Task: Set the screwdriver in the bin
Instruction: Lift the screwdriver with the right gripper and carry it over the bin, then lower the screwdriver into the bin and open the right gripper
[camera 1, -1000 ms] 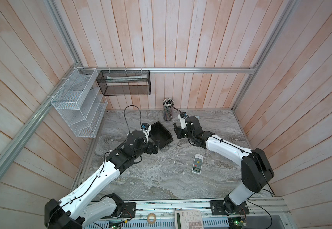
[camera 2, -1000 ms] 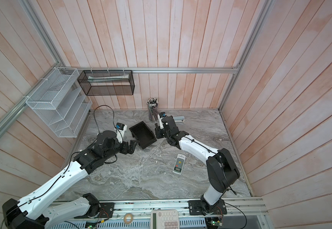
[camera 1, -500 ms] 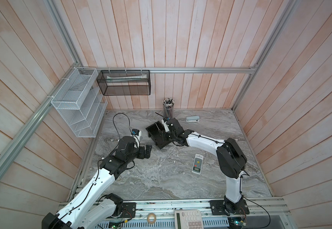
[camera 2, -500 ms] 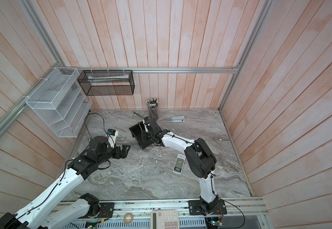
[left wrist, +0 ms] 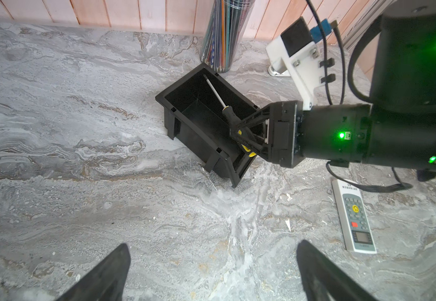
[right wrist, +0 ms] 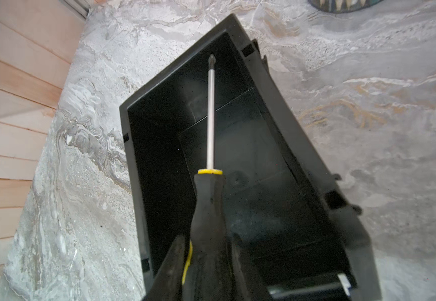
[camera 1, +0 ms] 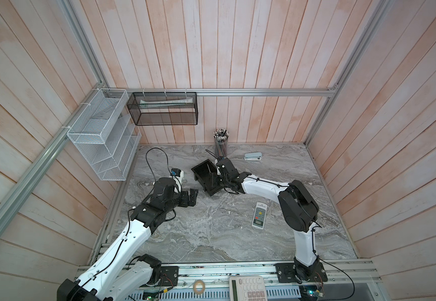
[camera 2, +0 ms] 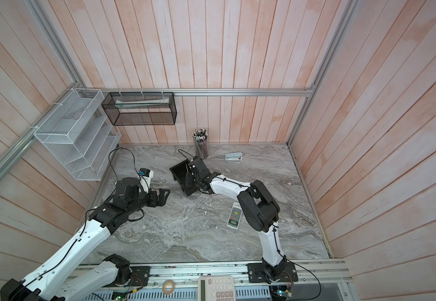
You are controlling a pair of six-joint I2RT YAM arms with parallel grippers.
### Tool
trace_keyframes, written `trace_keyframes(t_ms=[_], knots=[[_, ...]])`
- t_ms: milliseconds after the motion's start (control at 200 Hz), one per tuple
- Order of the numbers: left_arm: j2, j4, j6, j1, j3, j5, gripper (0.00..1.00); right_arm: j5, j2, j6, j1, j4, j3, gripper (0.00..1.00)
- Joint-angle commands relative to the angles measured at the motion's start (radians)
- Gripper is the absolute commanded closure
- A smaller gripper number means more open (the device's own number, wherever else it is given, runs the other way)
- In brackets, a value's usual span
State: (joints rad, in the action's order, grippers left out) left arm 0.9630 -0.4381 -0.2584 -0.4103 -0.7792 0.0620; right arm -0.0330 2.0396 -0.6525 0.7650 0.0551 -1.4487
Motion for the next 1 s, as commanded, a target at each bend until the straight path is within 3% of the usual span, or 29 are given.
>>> trace_keyframes(t_ms=[0, 445, 995], knots=[[0.009, 0.019, -0.002, 0.005, 0.018, 0.021, 0.00, 0.007, 0.032, -0.069, 0.008, -0.065, -0.001, 0.98], [0.019, 0.020, -0.001, 0.005, 0.020, 0.029, 0.00, 0.067, 0.048, -0.132, 0.035, -0.153, 0.054, 0.92], [0.014, 0.022, 0.000, 0.005, 0.023, 0.033, 0.00, 0.079, 0.073, -0.158, 0.038, -0.206, 0.070, 0.76]])
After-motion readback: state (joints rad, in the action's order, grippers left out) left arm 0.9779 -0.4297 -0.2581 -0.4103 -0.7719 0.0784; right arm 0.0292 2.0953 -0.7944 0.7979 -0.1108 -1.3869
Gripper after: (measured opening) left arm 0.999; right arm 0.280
